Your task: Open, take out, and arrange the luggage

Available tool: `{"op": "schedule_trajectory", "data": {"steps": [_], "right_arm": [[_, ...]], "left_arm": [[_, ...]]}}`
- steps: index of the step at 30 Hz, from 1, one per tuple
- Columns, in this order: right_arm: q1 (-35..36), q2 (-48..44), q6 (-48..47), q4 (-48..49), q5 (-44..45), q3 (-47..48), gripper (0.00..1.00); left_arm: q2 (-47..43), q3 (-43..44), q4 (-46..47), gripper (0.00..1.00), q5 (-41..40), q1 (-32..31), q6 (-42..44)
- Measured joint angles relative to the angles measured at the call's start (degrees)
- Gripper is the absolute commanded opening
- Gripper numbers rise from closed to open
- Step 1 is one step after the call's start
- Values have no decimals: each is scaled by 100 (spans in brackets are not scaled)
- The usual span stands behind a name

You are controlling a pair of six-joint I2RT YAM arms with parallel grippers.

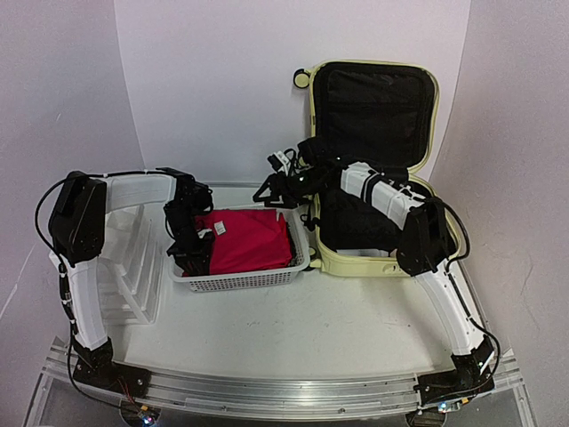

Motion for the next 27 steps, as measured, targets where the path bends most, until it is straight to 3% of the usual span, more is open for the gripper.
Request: {"op": "schedule_trajectory", "data": {"steps": [8,14,17,23,27], "right_arm": [[48,481,-219,-243,42,170,52],[173,654,-337,-365,107,170,23],[201,654,-376,-361,195,184,1],[234,616,-151,-354,-98,334,0],[328,79,-564,-409,308,-459,0]], "left_arm": [[44,70,-42,27,0,0,2],[52,83,-61,27,-2,0,2],[52,83,-61,27,-2,0,2],[52,83,-59,27,-7,0,2],[57,83,-59,26,-7,0,4]]}}
